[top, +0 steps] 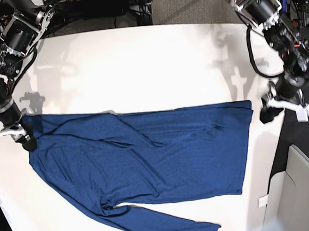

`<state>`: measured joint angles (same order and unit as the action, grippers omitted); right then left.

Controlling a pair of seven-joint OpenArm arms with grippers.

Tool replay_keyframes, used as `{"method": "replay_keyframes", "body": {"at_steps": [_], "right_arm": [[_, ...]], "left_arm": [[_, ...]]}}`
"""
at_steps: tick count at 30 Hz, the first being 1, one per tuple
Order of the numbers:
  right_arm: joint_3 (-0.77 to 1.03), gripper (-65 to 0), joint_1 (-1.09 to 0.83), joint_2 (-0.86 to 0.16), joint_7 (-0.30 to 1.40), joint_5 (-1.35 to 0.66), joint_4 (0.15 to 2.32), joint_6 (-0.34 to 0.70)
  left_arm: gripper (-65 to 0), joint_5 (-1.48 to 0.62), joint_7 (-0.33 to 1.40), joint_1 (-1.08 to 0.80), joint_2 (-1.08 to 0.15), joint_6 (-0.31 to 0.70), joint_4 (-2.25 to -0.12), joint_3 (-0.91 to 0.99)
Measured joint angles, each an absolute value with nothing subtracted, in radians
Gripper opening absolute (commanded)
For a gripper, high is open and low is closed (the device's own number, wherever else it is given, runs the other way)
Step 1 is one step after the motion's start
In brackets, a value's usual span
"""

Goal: Fold the T-shirt properly
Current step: 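Hold the hem edge and adjust it flat with both grippers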

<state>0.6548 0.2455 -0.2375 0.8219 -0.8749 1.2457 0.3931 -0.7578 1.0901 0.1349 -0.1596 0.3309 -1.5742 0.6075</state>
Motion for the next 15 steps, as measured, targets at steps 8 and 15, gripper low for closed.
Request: {"method": "replay_keyframes", "body": {"at_steps": [8, 15], "right_arm": [[0.657, -40.2, 0.130, -0.244, 0.830, -0.913, 1.346, 0.393], [0.656, -40.2, 0.108, -0.236, 0.830, -0.916, 1.347, 0.396]], "left_arm": [[-45.1, -0.778, 1.100, 0.112, -0.136, 0.326, -1.502, 0.601], [-45.2, -0.768, 1.095, 0.156, -0.128, 0.323, -1.369, 0.604]]}}
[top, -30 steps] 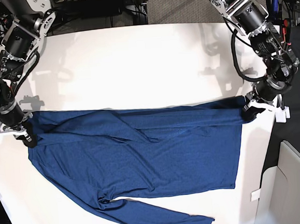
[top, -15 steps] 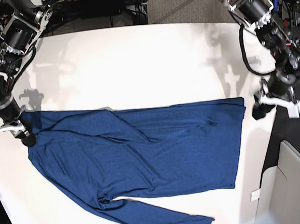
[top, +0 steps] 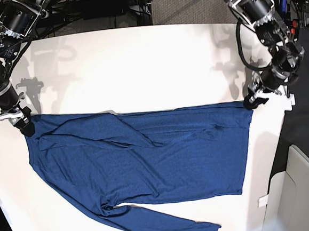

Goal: Fold the T-shirt properly
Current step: 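Hold the hem edge and adjust it flat with both grippers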

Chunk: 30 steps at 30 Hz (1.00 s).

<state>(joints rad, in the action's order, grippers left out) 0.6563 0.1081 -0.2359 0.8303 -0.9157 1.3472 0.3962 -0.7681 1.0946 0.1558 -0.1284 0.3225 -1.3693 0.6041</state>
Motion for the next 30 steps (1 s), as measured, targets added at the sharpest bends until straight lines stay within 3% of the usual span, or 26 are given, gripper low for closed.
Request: {"method": "replay_keyframes", "body": {"at_steps": [14, 30], "right_arm": [[0.657, -40.2, 0.111, -0.241, 0.831, -0.916, 1.347, 0.393], [0.657, -40.2, 0.112, -0.238, 0.830, -0.916, 1.347, 0.394]], "left_arm": [[-45.3, -0.771, 1.042, 0.218, -0.125, 0.321, -1.195, 0.604], [-45.4, -0.771, 1.115, 0.169, -0.130, 0.321, -1.313, 0.612]]}}
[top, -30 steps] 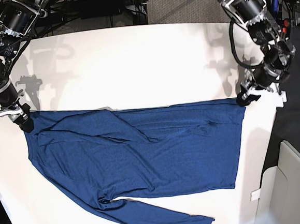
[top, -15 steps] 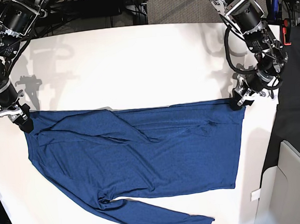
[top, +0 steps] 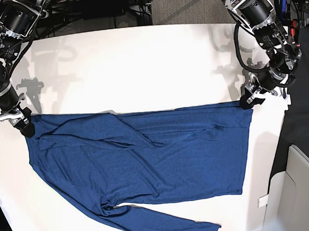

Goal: Fold the T-shirt properly
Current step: 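Hold the hem edge and adjust it flat with both grippers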

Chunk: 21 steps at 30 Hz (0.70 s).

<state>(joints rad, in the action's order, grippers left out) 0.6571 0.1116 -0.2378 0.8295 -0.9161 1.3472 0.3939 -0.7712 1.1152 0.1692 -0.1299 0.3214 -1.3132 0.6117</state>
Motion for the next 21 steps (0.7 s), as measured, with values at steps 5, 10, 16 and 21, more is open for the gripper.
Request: {"method": "replay_keyframes", "body": {"at_steps": [5, 10, 16, 21], "right_arm": [[0.657, -40.2, 0.114, -0.238, 0.829, -0.916, 1.347, 0.393], [0.657, -40.2, 0.114, -0.240, 0.827, -0.916, 1.347, 0.393], [0.657, -40.2, 0.117, -0.237, 0.826, -0.916, 1.347, 0.393], [0.657, -40.2, 0.128, -0.235, 0.826, -0.916, 1.347, 0.394]], "left_arm": [[-45.4, -0.771, 1.103, 0.163, -0.131, 0.321, -1.312, 0.611], [-45.4, -0.783, 1.095, 0.139, -0.130, 0.313, -1.290, 0.611], [-45.3, -0.801, 1.058, 0.111, -0.131, 0.314, -1.291, 0.611], [-45.3, -0.801, 1.050, 0.139, -0.130, 0.315, -1.253, 0.611]]}}
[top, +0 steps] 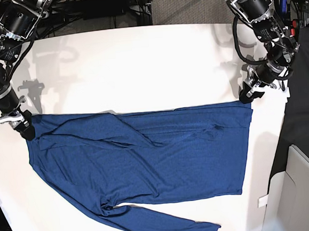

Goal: Fold the T-shirt properly
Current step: 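Hold the hem edge and adjust it flat with both grippers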

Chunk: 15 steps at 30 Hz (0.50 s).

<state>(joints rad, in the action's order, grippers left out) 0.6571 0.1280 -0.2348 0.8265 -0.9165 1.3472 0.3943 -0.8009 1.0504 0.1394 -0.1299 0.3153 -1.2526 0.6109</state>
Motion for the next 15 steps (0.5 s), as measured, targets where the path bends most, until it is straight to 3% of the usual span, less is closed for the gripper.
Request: {"method": "replay_keyframes", "body": {"at_steps": [9, 15], "right_arm": [[0.671, -40.2, 0.113, -0.238, 0.827, -0.942, 1.347, 0.395], [0.700, -40.2, 0.077, -0.244, 0.835, -0.946, 1.347, 0.393]], "left_arm": [[-45.9, -0.804, 0.993, 0.223, -0.131, 0.324, -1.118, 0.605], [-63.4, -0.794, 0.992, 0.233, -0.133, 0.321, -1.113, 0.605]]}}
